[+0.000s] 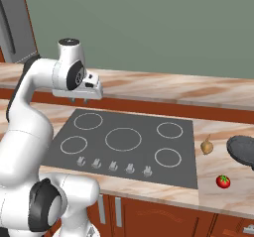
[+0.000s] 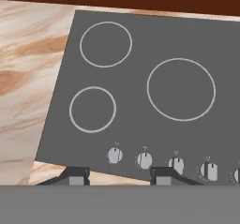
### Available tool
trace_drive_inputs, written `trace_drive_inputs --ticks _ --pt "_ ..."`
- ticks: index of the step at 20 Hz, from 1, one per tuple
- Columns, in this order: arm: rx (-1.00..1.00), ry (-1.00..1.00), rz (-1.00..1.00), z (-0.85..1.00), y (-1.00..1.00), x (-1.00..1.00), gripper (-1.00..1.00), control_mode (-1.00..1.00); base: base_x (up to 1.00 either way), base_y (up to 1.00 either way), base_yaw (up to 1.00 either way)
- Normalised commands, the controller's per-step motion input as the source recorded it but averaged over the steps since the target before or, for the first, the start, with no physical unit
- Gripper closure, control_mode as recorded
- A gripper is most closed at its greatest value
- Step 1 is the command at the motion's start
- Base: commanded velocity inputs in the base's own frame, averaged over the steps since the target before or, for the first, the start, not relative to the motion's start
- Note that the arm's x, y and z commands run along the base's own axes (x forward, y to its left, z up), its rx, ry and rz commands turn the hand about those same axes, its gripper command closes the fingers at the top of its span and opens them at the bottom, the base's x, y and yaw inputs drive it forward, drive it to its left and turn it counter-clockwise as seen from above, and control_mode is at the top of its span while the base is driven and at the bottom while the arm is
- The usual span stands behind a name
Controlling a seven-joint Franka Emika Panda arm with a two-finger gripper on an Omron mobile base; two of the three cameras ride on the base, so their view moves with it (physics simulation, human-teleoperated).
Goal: Place the pan on the front left burner on the stove. Then place the tomato and the onion in the pan and turn on the front left burner.
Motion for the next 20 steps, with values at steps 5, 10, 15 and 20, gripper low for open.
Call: trace_drive_inputs --ticks 5,10,15,20 --pt "0.00 0.00 0.00 0.00 -0.14 0.00 -1.00 -1.00 0.00 0.00 0.00" --pt "0.00 0.00 0.00 0.00 -0.35 0.00 -1.00 -1.00 0.00 0.00 0.00" --pt "0.00 0.01 -0.01 0.00 -0.54 0.00 -1.00 -1.00 0.00 0.00 0.00" --pt "0.00 0.04 -0.02 0.00 -0.61 0.00 -1.00 -1.00 0.00 0.00 0.00"
